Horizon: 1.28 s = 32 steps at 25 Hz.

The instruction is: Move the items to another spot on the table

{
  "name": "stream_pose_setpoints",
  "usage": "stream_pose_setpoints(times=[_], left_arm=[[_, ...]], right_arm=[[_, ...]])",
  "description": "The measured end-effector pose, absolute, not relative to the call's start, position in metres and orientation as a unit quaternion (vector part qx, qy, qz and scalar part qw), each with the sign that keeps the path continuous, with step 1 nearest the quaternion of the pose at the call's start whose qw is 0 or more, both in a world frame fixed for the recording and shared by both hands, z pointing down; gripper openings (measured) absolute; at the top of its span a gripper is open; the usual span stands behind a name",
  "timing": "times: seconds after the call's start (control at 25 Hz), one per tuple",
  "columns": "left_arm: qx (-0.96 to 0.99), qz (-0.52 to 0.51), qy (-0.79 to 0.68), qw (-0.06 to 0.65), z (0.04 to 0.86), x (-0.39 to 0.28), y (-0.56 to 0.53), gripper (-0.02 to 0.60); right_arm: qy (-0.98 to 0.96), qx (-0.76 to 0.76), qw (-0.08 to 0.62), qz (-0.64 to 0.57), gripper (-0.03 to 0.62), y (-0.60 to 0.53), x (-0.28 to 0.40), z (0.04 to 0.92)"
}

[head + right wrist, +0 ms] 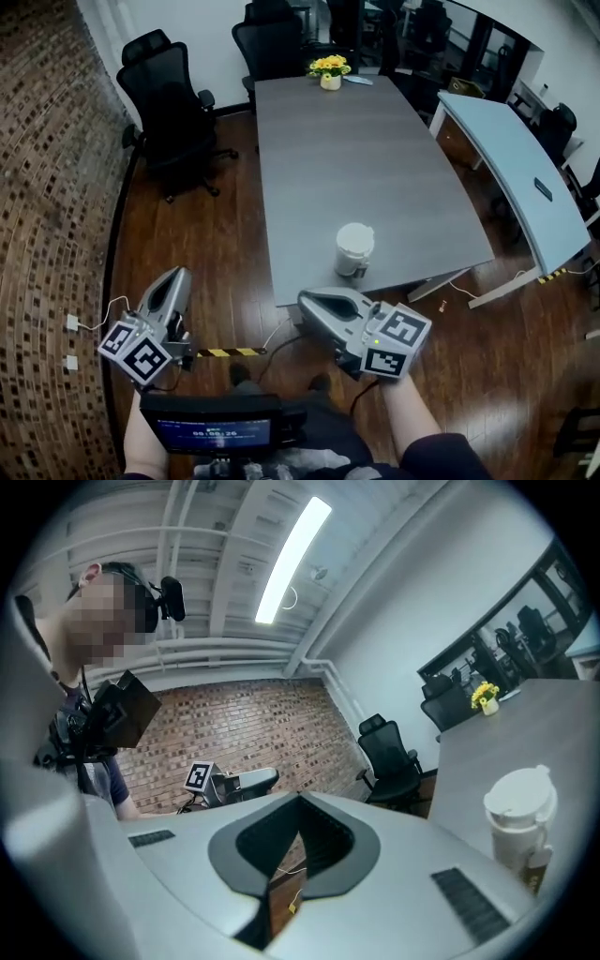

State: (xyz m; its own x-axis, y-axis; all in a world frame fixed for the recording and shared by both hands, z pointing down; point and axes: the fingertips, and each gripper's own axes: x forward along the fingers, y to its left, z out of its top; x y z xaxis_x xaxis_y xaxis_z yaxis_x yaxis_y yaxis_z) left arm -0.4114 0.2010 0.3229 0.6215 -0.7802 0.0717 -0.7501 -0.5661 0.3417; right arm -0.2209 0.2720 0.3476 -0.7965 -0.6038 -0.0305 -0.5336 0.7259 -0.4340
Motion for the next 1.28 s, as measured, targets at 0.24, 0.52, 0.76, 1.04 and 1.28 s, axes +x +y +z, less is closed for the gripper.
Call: stream_pose_setpoints(times=[0.24, 0.52, 0.76, 1.04, 1.28], left_arm=[[0.883, -0.055, -0.429, 0.182, 0.336, -0.513, 0.180, 0.023], [0.888, -0.048, -0.425, 0.170, 0.333, -0.635, 0.158, 0.023], [0.866, -0.042, -0.471, 0.160, 0.335, -0.710, 0.151, 0.023], [0.835, -0.047, -0.526, 0.156, 0.347, -0.783, 0.151, 0.023], [0.806, -0.064, -0.563, 0.172, 0.355, -0.826, 0.127, 0.023]], right_arm=[[0.935, -0.288, 0.053, -0.201, -0.017, 0.239, -0.331, 0.342], [0.949, -0.247, 0.028, -0.192, -0.017, 0.208, -0.487, 0.333], [0.964, -0.201, -0.031, -0.171, -0.017, 0.193, -0.586, 0.339], [0.969, -0.153, -0.060, -0.186, -0.017, 0.166, -0.661, 0.353], [0.975, -0.117, -0.064, -0.178, -0.017, 0.135, -0.701, 0.355]])
